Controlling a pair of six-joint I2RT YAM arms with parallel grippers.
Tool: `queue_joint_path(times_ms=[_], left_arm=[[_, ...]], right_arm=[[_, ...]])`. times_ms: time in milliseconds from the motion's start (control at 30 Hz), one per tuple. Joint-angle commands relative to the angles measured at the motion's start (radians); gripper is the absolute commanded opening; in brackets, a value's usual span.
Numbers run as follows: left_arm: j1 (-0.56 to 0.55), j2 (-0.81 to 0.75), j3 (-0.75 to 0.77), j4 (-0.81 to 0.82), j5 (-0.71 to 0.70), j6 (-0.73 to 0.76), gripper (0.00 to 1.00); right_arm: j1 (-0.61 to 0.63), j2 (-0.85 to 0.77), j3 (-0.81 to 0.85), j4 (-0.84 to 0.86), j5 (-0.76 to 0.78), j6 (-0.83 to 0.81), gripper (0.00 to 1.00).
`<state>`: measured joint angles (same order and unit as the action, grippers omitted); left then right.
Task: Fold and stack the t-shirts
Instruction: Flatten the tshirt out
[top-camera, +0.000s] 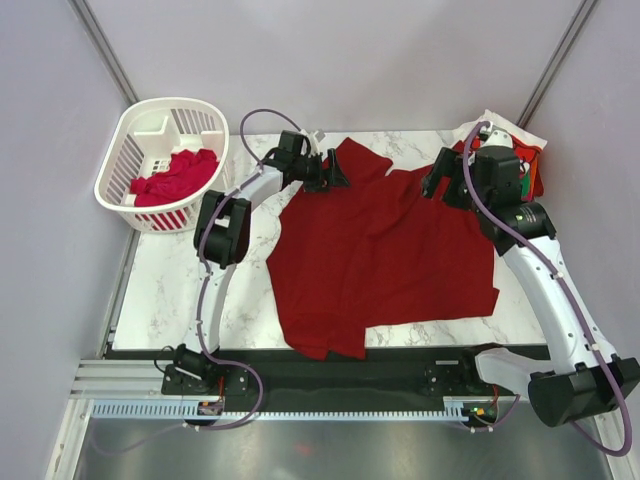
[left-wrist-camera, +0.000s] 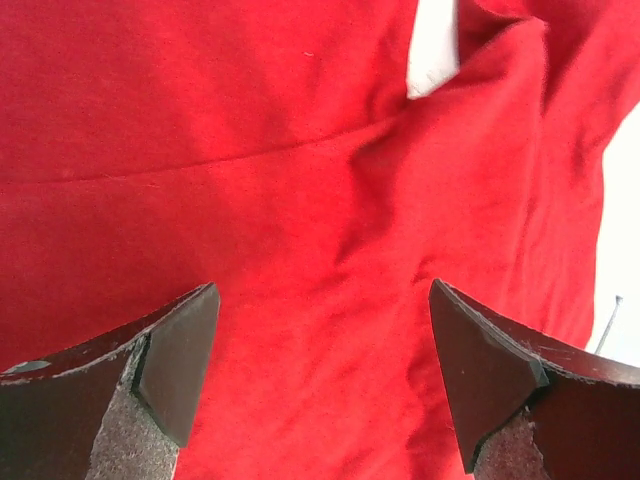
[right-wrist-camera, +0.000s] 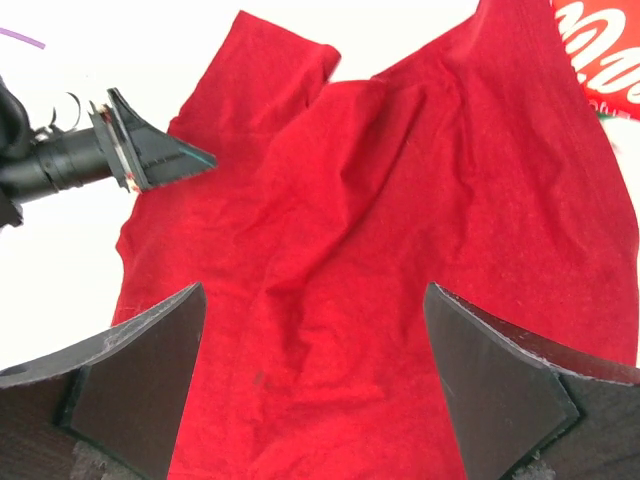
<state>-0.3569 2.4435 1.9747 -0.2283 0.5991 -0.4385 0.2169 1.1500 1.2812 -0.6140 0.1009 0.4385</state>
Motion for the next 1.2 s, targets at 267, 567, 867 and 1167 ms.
queue_joint_path(times_ms=[267,567,867,1167], left_arm=[[0.056,0.078,0.158,-0.226,-0.223,0.014,0.93],[0.194,0.063,0.131,-0.275,-0.283,0.064,0.93],[0.279,0.054,0.176,-0.301,-0.283,0.092,0.93],[0.234,-0.079,0.207,-0.313,-0.259,0.118,1.0]], right_arm=[[-0.001,0.017,-0.046,0.002,-0.018,-0.021,0.98],[-0.002,0.04,-0.065,0.023,-0.039,-0.009,0.98],[0.001,0.065,-0.072,0.033,-0.055,0.0,0.98],[0.024,0.108,-0.06,0.056,-0.05,0.011,0.98]])
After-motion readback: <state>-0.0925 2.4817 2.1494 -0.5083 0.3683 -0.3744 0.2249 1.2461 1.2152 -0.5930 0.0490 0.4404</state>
